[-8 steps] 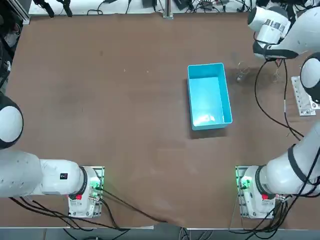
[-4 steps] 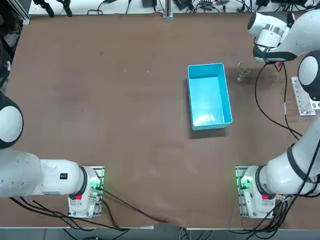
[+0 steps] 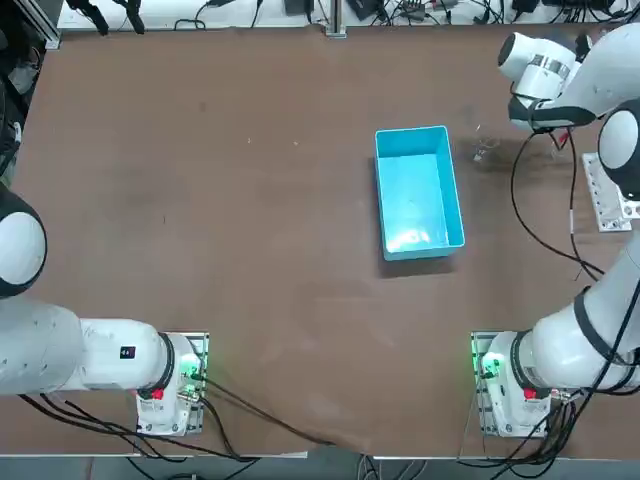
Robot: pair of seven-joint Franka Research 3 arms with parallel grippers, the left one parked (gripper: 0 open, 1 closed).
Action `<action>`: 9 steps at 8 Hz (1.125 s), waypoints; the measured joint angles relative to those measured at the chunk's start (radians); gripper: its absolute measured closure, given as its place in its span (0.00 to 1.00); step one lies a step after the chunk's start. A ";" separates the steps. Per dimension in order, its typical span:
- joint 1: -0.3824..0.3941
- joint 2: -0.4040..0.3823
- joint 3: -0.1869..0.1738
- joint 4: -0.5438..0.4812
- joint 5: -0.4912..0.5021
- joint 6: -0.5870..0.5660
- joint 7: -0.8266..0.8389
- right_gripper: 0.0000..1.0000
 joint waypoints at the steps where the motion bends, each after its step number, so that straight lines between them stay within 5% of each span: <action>1: 0.000 0.000 0.000 -0.008 0.000 0.000 0.009 0.97; 9: -0.015 0.015 -0.001 -0.016 0.000 0.027 0.027 0.95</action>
